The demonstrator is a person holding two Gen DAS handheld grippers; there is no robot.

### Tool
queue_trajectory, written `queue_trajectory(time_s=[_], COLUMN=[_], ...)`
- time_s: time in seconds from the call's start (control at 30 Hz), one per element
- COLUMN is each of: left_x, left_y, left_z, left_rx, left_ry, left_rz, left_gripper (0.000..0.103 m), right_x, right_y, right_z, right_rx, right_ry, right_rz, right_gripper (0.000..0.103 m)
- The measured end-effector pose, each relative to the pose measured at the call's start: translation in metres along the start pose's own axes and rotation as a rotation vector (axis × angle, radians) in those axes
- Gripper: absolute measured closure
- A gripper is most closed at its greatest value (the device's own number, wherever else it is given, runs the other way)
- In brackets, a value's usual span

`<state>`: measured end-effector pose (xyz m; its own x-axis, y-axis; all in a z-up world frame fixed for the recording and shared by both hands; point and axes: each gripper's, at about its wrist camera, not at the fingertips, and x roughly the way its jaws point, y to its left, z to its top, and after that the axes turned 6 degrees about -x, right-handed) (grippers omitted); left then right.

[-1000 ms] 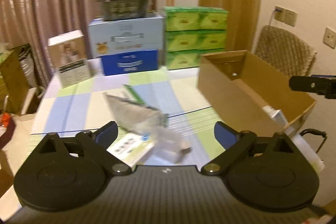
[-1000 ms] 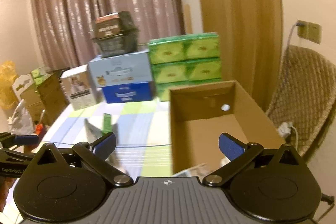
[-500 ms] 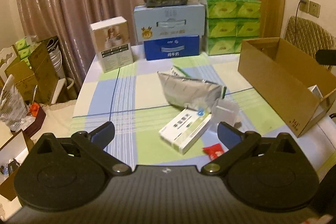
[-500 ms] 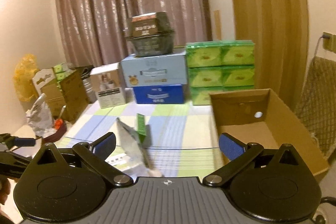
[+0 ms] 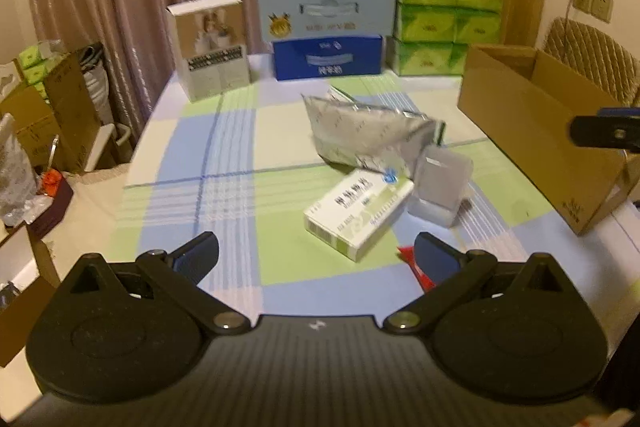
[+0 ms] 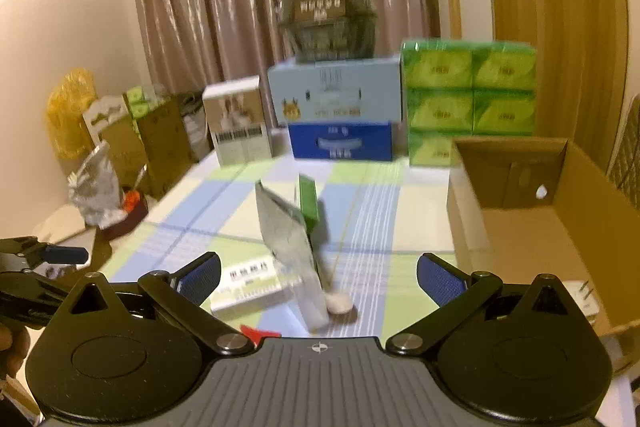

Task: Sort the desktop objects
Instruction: 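Bring both tools back over the table items, then grasp red packet with left tool while right tool grasps clear plastic container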

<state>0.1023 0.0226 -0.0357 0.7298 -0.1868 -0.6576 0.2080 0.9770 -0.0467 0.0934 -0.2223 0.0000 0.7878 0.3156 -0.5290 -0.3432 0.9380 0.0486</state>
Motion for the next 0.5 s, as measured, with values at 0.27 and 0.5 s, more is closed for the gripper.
queue_trajectory(time_s=[0.27, 0.5], left_x=[0.039, 0.071], left_y=[-0.02, -0.042], left_z=[-0.024, -0.033], left_rx=[-0.017, 0.008], left_ry=[0.039, 0.087], left_rz=[-0.076, -0.127], left_gripper=[0.001, 0.011], right_x=[0.039, 0.069], right_y=[0.0, -0.015], right_z=[-0.021, -0.028], right_rx=[-0.047, -0.02], right_ry=[0.061, 0.099], right_rz=[0.036, 0.057], right_gripper=[0.003, 0.025])
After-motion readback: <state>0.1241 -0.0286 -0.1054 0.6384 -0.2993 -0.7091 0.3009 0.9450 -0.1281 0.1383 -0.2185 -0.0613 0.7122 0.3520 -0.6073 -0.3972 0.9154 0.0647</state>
